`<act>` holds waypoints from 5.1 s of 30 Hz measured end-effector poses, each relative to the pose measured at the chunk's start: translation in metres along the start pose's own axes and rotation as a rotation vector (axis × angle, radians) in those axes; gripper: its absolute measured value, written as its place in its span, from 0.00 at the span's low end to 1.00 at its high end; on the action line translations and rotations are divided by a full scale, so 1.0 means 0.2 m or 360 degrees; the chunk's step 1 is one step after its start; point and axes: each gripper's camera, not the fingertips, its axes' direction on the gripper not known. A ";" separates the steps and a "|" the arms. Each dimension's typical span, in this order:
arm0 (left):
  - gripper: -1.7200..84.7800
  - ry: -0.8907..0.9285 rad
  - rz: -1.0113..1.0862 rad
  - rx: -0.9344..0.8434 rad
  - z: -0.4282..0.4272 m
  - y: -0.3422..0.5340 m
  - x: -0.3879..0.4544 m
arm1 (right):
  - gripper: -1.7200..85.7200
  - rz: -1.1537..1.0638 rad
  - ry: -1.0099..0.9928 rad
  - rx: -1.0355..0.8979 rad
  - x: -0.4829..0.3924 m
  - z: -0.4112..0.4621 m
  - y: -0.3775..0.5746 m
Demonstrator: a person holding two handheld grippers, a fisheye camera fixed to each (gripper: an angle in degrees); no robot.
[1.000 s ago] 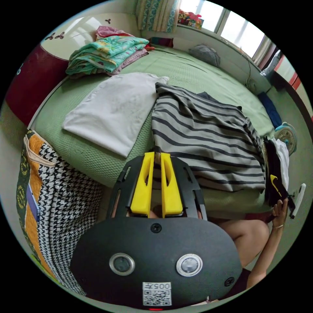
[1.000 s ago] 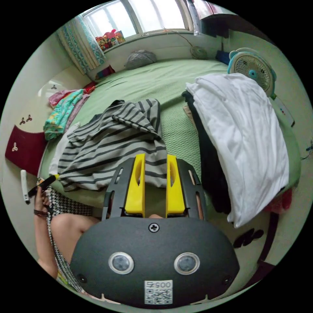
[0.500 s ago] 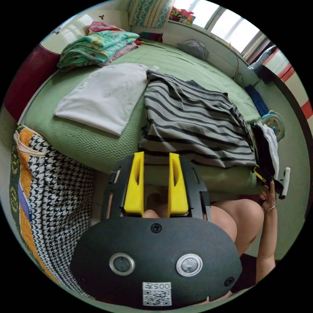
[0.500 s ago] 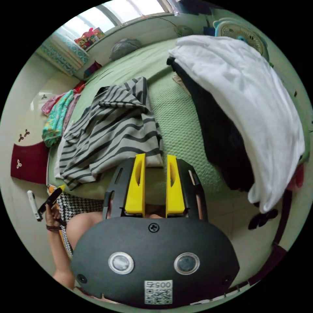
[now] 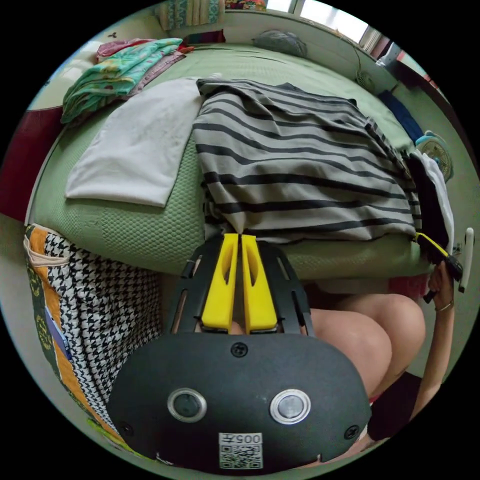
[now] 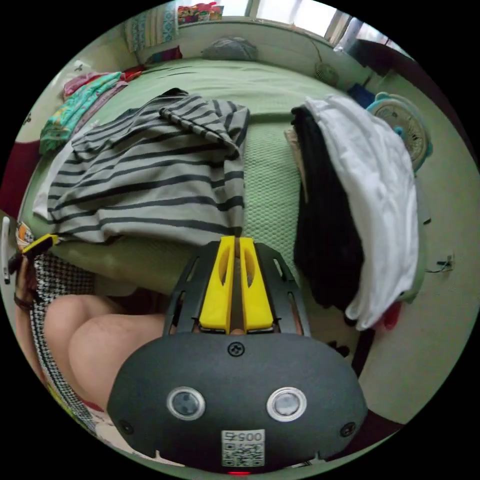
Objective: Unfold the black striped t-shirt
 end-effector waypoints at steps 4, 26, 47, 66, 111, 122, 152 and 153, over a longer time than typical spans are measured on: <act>0.03 0.0024 -0.0013 0.0083 -0.07 0.02 -0.06 | 0.00 0.0038 -0.0137 0.0041 0.07 -0.02 0.06; 0.08 0.0080 -0.0059 0.0263 -0.12 0.07 -0.10 | 0.07 0.0114 -0.0256 0.0331 -0.11 -0.13 0.33; 0.09 -0.0160 0.0150 0.0182 0.21 -0.09 0.26 | 0.05 -0.0015 -0.0162 0.0147 -0.47 0.17 0.24; 0.07 0.0040 0.0106 0.0234 -0.04 -0.06 0.25 | 0.09 0.0140 -0.0153 0.0159 -0.48 0.01 0.28; 0.03 -0.0181 0.0154 0.0466 -0.48 -0.31 0.15 | 0.02 0.0194 -0.0105 0.0398 -0.86 0.01 -0.34; 0.03 -0.0128 0.0124 0.0492 -0.71 0.22 0.08 | 0.01 0.0348 -0.0009 0.0453 -0.51 -0.25 0.16; 0.02 0.0229 -0.0109 0.0777 -1.58 2.02 -0.07 | 0.01 0.0438 -0.0134 0.0695 -0.10 -1.15 1.57; 0.02 0.0238 -0.0102 0.0792 -1.61 2.08 -0.07 | 0.01 0.0441 -0.0144 0.0704 -0.09 -1.16 1.60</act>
